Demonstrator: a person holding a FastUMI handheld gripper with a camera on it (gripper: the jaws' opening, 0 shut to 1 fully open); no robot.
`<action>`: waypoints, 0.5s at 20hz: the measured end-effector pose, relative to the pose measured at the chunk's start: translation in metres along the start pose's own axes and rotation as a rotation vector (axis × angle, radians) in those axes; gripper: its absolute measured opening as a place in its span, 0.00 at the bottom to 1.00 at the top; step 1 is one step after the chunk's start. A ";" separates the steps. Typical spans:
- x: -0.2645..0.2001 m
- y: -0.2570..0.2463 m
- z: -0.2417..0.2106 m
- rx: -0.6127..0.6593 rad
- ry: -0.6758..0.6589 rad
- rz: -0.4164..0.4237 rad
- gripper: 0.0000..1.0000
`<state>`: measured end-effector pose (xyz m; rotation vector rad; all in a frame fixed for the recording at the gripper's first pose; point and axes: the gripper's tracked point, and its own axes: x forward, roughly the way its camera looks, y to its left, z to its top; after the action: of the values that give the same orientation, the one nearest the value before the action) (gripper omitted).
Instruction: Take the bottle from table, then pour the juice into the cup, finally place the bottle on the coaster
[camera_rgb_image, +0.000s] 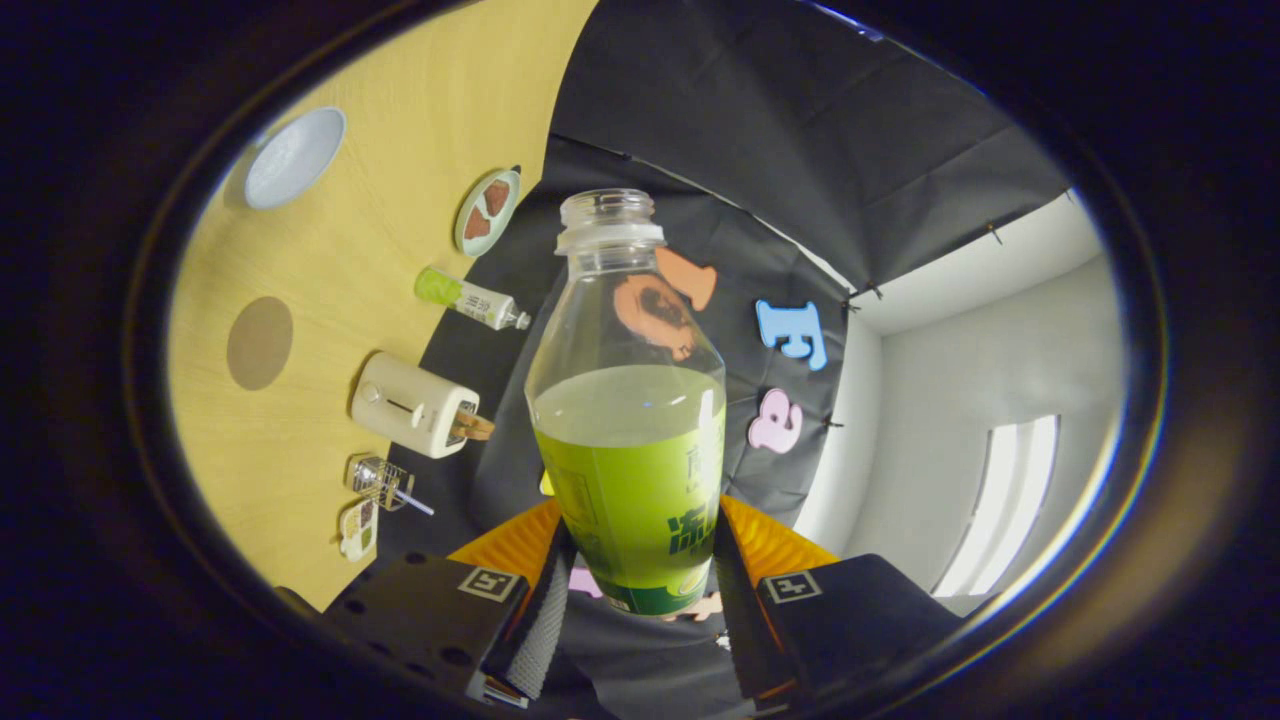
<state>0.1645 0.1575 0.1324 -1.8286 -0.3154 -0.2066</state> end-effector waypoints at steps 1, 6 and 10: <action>0.000 0.003 0.002 0.007 0.001 0.004 0.74; 0.002 0.009 0.001 0.041 0.005 0.021 0.74; 0.000 0.017 -0.001 0.088 0.017 0.046 0.74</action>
<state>0.1697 0.1521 0.1173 -1.7446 -0.2662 -0.1730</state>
